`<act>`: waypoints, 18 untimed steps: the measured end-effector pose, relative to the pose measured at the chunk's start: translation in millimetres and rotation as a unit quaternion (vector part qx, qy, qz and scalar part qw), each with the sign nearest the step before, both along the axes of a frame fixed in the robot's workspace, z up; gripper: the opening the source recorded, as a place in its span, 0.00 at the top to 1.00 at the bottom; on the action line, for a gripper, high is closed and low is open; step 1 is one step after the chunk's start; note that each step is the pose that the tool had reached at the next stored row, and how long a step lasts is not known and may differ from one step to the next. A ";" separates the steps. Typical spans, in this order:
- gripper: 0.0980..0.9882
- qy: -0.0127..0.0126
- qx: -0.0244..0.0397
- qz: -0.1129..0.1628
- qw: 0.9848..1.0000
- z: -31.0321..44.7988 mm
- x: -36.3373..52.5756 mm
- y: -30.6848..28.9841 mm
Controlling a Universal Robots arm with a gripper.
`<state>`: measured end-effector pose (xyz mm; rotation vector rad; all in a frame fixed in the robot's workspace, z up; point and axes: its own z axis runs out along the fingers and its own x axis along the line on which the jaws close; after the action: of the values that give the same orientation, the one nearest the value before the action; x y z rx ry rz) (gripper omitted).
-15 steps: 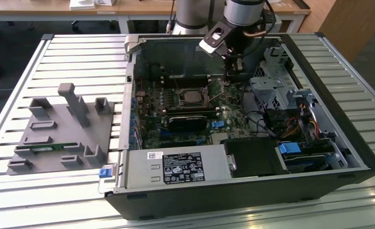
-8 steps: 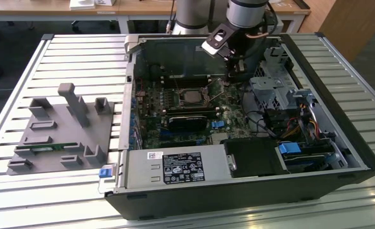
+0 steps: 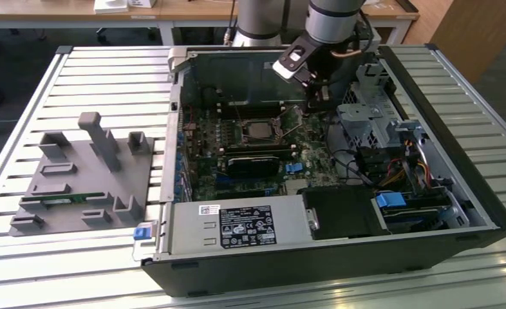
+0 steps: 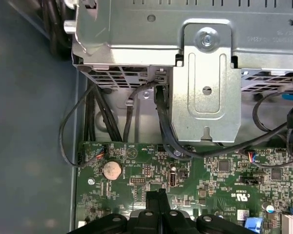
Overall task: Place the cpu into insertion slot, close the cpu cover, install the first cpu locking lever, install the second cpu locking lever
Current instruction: 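Close the cpu cover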
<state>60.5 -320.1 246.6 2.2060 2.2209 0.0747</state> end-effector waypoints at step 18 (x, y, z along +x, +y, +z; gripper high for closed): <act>0.99 0.001 0.000 0.000 1.000 -4.5 -13.6 0.2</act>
<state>46.9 -319.9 242.2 2.2072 2.2219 0.0730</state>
